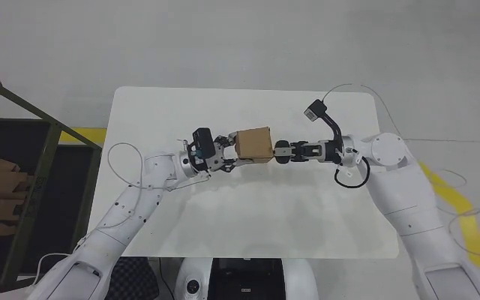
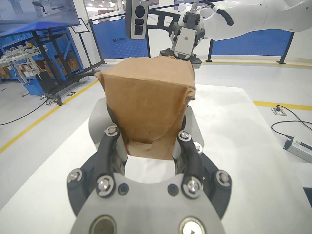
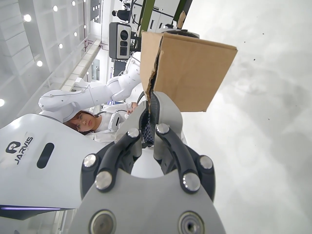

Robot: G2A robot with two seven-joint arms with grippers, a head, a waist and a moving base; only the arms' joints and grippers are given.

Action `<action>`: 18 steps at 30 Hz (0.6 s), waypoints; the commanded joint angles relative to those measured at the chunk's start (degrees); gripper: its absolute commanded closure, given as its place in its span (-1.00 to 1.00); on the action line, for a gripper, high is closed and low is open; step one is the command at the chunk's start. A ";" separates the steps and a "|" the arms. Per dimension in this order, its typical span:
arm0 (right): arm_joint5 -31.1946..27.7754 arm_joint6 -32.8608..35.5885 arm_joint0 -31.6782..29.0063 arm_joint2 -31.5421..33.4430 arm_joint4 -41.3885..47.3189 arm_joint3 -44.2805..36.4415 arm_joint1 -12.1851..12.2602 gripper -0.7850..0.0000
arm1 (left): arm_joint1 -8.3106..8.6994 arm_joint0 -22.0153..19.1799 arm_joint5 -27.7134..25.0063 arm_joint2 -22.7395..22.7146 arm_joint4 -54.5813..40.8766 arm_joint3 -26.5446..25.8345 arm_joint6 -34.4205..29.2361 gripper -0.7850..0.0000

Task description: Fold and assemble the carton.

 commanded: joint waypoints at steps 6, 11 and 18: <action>-0.31 0.18 1.32 -1.66 0.14 0.86 -0.43 0.95 | -0.15 -0.47 -0.26 0.56 0.18 0.29 -0.46 -0.11; -1.01 -0.37 1.19 -0.18 0.95 2.81 -0.13 0.90 | -0.16 -0.62 -0.38 0.39 -0.32 1.05 -0.84 -0.12; -1.62 -1.58 -1.13 4.68 0.83 3.00 1.21 0.86 | -0.36 -0.87 0.49 1.45 1.15 2.72 -3.90 -0.08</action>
